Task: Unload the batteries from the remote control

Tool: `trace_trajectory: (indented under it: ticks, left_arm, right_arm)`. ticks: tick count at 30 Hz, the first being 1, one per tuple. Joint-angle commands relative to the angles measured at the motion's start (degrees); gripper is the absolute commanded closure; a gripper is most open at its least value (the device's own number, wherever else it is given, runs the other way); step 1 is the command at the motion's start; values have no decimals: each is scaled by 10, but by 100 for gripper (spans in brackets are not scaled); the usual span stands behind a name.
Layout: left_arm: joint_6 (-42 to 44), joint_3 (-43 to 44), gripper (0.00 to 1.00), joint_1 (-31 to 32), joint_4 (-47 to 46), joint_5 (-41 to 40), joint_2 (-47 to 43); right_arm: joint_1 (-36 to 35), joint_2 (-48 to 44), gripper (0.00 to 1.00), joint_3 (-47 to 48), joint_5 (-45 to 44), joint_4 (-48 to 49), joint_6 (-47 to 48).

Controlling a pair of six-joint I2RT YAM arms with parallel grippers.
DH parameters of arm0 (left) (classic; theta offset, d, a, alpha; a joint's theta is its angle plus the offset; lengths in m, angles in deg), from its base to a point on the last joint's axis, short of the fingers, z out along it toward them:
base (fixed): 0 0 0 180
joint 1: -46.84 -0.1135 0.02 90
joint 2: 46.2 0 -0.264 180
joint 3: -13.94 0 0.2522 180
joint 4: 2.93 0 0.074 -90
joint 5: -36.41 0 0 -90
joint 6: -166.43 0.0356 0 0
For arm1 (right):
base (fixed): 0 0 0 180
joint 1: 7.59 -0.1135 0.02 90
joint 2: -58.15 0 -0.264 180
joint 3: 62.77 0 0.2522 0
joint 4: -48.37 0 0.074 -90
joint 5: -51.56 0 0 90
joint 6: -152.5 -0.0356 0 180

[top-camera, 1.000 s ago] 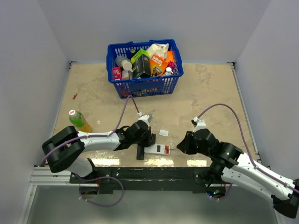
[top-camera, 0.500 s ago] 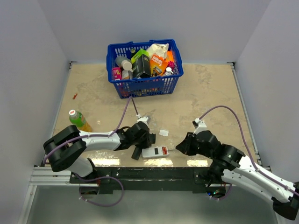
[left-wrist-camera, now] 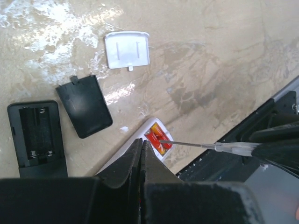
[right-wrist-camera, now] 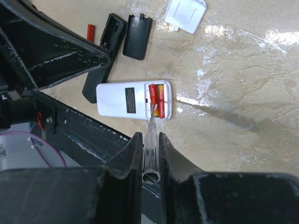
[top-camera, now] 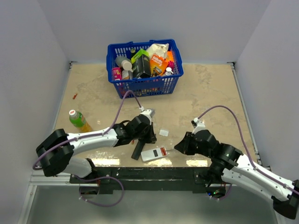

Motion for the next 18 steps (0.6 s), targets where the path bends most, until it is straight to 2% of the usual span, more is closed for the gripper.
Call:
trace_trajectory:
  ticks: [1,6,18]
  left_arm:
    - [-10,-11,95,9,-2,37,-25]
    - [-22,-36,95,25,-23,52,-19]
    - [-28,-82,96,28,-35,17,-4]
  right_arm:
    - [-3,1,100,4,-1,1,-4]
    - [-3,-11,100,3,-1,-7,-6]
    - [-3,-6,100,-4,-3,-2,-7]
